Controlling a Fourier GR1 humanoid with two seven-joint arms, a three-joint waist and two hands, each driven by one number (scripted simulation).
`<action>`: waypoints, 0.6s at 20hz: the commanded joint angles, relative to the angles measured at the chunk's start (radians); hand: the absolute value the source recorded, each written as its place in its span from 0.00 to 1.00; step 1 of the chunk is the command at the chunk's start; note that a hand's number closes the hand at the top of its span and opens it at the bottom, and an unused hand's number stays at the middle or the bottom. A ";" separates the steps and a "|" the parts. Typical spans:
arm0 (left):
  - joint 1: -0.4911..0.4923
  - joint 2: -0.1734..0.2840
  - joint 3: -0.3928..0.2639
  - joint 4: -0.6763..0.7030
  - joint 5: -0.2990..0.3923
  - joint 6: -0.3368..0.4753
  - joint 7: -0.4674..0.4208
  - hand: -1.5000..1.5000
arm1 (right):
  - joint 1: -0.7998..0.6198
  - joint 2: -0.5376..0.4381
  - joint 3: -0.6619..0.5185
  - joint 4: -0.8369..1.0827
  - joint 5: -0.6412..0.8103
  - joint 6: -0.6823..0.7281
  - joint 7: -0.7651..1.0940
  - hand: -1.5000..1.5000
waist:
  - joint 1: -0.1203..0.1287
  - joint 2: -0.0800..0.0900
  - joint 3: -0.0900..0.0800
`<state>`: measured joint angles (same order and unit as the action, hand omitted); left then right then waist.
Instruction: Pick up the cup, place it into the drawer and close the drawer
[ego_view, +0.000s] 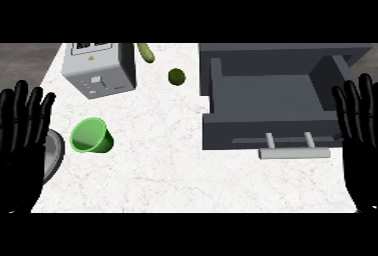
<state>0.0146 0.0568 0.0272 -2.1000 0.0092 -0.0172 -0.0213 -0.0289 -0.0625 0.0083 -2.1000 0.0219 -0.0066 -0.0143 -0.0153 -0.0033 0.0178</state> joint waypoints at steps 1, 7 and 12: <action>-0.071 0.052 0.037 0.027 0.037 -0.034 0.079 0.00 | -0.044 0.013 0.001 0.076 0.045 -0.029 -0.010 0.00 | 0.016 0.004 -0.018; -0.072 -0.053 0.042 0.107 0.142 0.026 0.124 0.00 | 0.010 -0.079 -0.001 -0.012 0.021 0.062 0.096 0.00 | 0.005 0.003 -0.019; -0.011 -0.009 0.131 0.099 0.259 -0.032 0.132 0.00 | 0.009 -0.026 0.040 0.035 0.082 0.023 0.063 0.00 | 0.019 0.002 -0.018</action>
<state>-0.0301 0.0488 0.1213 -1.9827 0.1863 -0.0391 0.0649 -0.0412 -0.1099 0.0060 -2.0764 0.0566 0.0260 0.0612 -0.0004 -0.0001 0.0004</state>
